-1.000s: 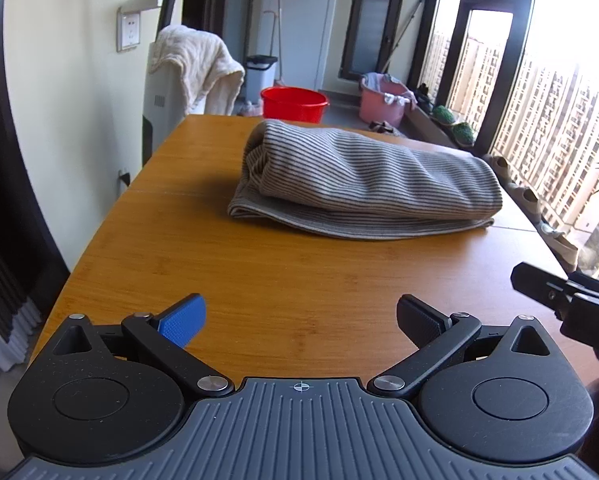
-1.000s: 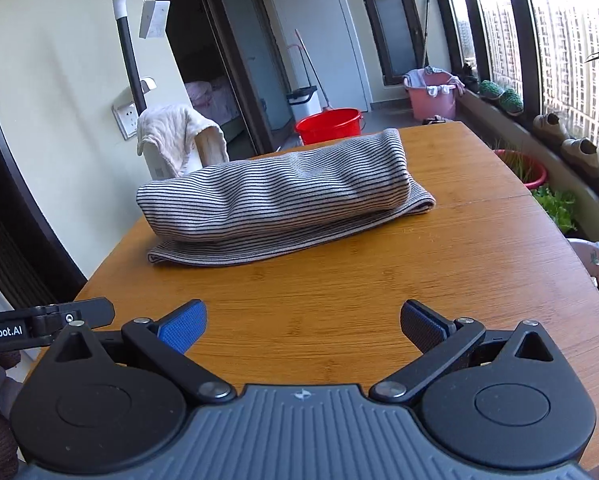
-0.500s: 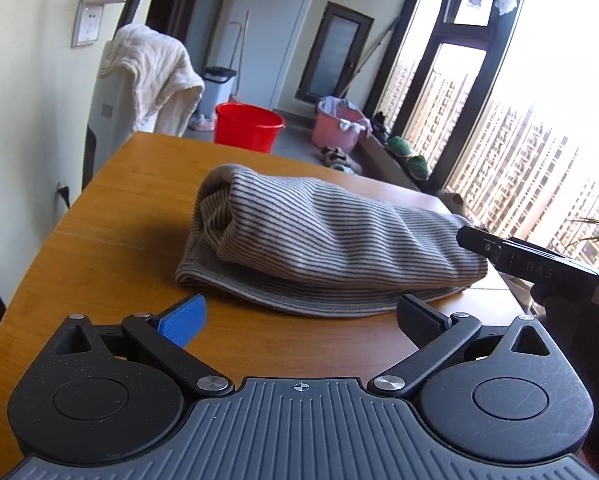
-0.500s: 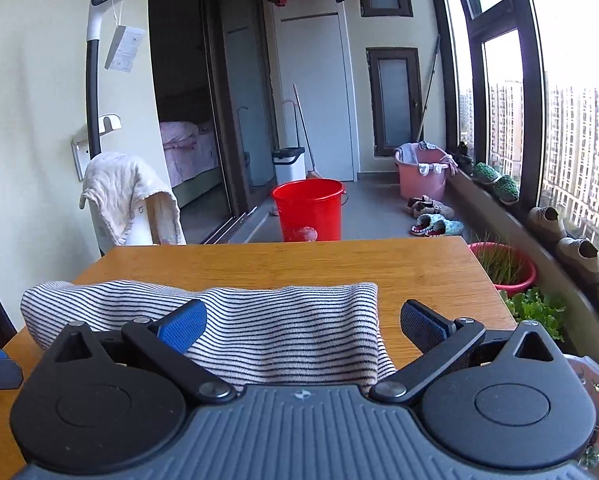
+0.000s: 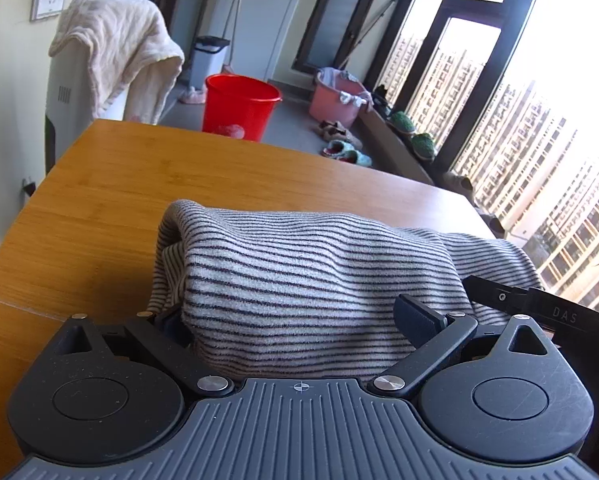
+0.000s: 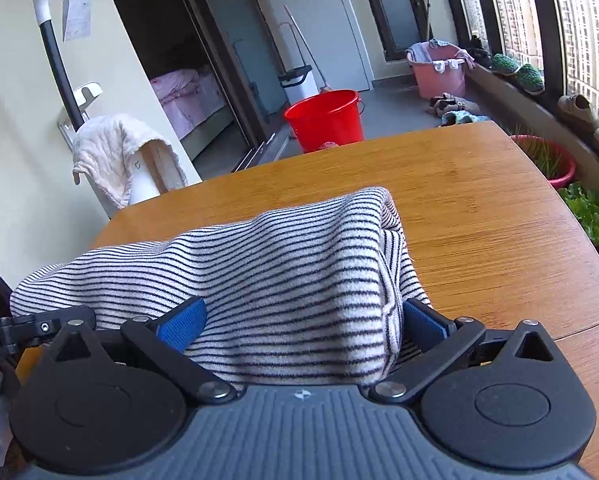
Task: Fold clothes
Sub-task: 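Move both grippers onto the rolled striped shirt and grasp its edge, then lift the shirt with both grippers and unroll it across the table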
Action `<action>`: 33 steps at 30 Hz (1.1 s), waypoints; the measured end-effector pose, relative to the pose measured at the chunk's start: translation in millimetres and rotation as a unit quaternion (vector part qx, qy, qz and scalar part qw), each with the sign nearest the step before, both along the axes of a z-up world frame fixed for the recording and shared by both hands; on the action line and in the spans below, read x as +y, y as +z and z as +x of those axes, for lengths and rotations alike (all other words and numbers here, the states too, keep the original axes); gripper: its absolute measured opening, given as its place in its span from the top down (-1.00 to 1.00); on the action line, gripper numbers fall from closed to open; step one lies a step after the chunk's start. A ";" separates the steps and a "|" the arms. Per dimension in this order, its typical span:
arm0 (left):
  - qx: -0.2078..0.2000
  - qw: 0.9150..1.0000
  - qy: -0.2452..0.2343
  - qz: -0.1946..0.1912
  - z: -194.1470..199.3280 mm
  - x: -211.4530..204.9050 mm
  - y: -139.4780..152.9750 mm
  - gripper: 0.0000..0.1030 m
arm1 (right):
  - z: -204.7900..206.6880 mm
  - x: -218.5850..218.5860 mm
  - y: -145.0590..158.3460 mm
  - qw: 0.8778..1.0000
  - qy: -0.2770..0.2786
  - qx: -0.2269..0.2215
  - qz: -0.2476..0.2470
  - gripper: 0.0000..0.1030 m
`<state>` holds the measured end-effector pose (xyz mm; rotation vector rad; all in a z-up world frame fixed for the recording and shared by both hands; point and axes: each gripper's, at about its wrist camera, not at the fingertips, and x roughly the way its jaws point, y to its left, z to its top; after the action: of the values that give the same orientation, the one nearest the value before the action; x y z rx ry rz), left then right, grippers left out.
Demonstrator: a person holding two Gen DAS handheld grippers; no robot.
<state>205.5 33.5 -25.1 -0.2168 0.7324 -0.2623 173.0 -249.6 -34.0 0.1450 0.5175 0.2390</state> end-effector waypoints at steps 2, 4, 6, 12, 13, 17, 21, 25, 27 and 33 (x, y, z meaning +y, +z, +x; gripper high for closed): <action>-0.005 1.000 0.014 0.012 0.3 -2.9 0.0 -0.81 | -9.8 6.2 6.6 0.999 0.012 -0.024 -0.032 -1.00; -0.013 0.999 0.029 0.016 -2.9 -1.1 2.1 -0.55 | -19.6 12.5 13.2 0.996 0.023 -0.047 -0.065 -1.00; -0.019 0.999 0.036 0.015 -4.9 2.1 4.8 -0.34 | -29.4 18.7 19.8 0.992 0.035 -0.071 -0.097 -0.86; -0.027 0.999 0.037 0.006 -2.7 8.2 15.5 -0.02 | -59.4 83.6 18.1 0.944 0.132 -0.153 -0.263 -0.09; -0.028 0.999 0.037 0.005 -0.4 8.1 17.7 -0.01 | -59.7 98.7 12.7 0.933 0.153 -0.158 -0.285 -0.09; -0.029 0.999 0.035 0.006 11.9 7.5 24.8 0.01 | -45.8 146.1 -16.8 0.888 0.178 -0.180 -0.384 -0.12; -0.026 0.999 0.030 0.002 19.7 11.0 24.2 0.01 | -30.0 158.3 -30.9 0.856 0.194 -0.175 -0.447 -0.17; -0.031 0.999 0.025 -0.002 19.5 12.3 24.9 0.01 | -20.2 158.3 -33.3 0.822 0.201 -0.186 -0.500 0.34; -0.033 0.999 0.022 -0.010 16.3 14.9 25.8 0.01 | -9.8 155.9 -21.3 0.826 0.194 -0.187 -0.496 0.50; -0.059 0.996 0.018 -0.060 -7.1 32.6 37.9 -0.14 | 51.2 140.7 34.2 0.899 0.114 -0.160 -0.391 0.65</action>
<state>198.4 66.1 12.8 -0.3261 0.5965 -0.2825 224.3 -108.9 0.2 -0.7364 0.2674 0.2615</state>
